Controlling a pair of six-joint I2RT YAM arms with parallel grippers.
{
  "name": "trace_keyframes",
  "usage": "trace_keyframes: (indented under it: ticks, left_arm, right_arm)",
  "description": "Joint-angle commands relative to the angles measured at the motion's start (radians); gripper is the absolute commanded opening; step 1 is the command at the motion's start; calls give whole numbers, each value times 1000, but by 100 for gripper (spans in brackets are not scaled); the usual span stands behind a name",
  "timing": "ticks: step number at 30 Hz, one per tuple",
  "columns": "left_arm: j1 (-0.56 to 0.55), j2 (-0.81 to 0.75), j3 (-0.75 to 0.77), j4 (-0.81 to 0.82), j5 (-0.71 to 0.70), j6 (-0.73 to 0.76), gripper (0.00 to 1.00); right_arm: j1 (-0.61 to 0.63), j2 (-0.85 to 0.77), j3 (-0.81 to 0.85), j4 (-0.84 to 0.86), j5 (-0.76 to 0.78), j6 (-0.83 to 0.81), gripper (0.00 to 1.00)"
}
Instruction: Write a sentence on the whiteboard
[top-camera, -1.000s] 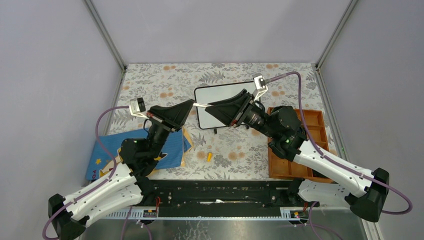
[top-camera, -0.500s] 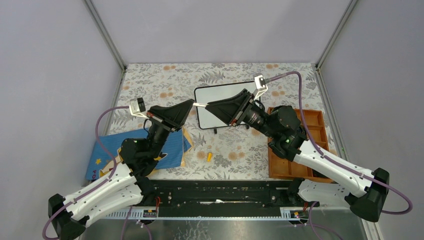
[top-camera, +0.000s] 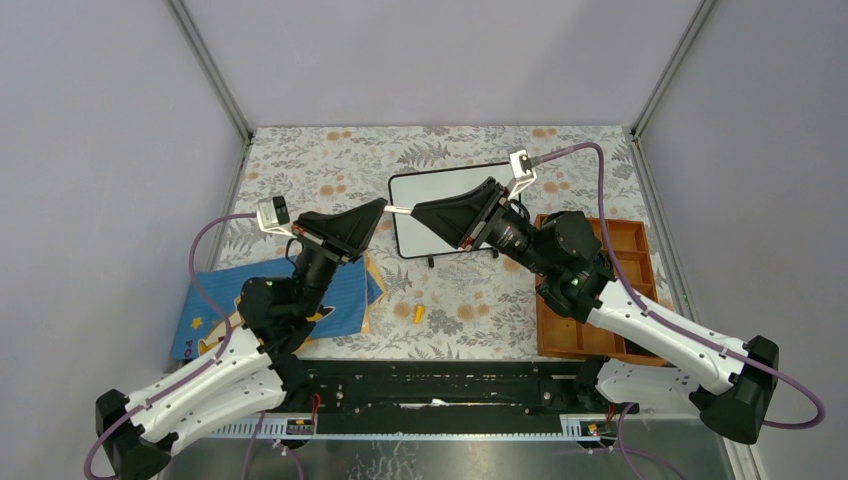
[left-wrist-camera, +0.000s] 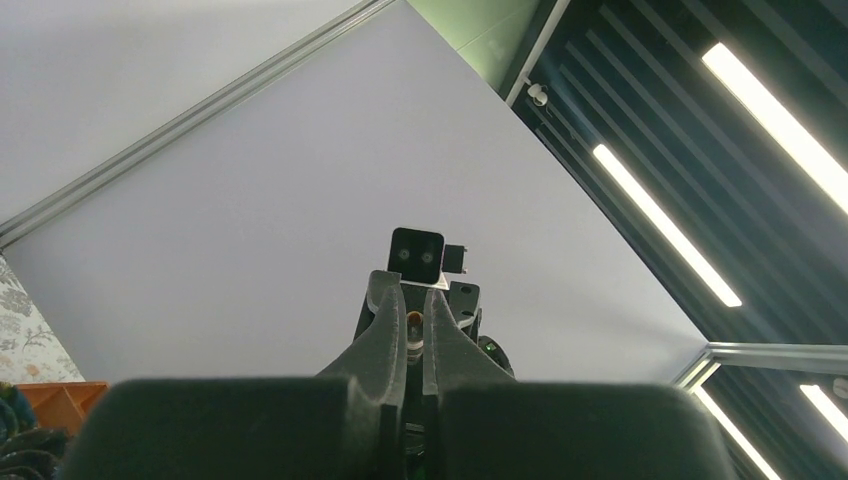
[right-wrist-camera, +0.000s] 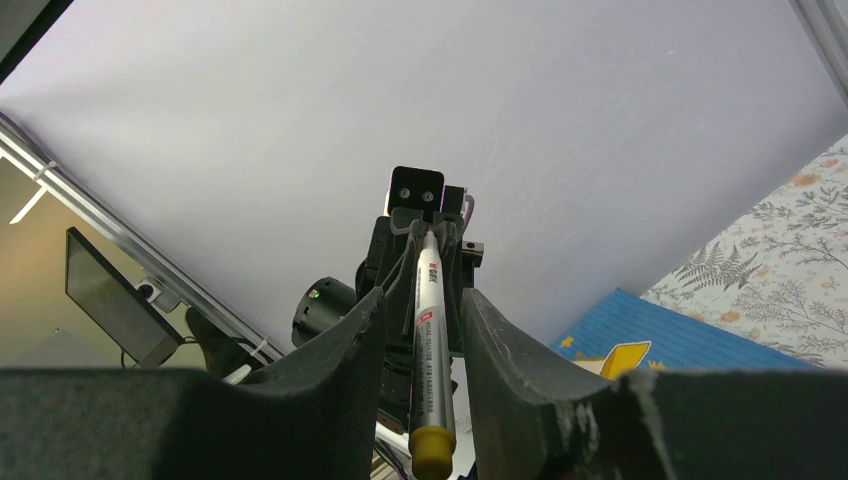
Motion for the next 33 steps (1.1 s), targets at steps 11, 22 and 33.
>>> trace_keyframes:
  ticks: [11,22,33]
  left_arm:
    - [-4,8,0,-13,-7,1,0]
    - [-4,10,2,-12,-9,3,0]
    - [-4,12,0,-12,-6,3,0]
  right_arm:
    - [-6,-5,37,25,17,-2,34]
    - [-5,-3,40,-2,3,-2,34]
    - [-5,-15,35,-13,11,-10,21]
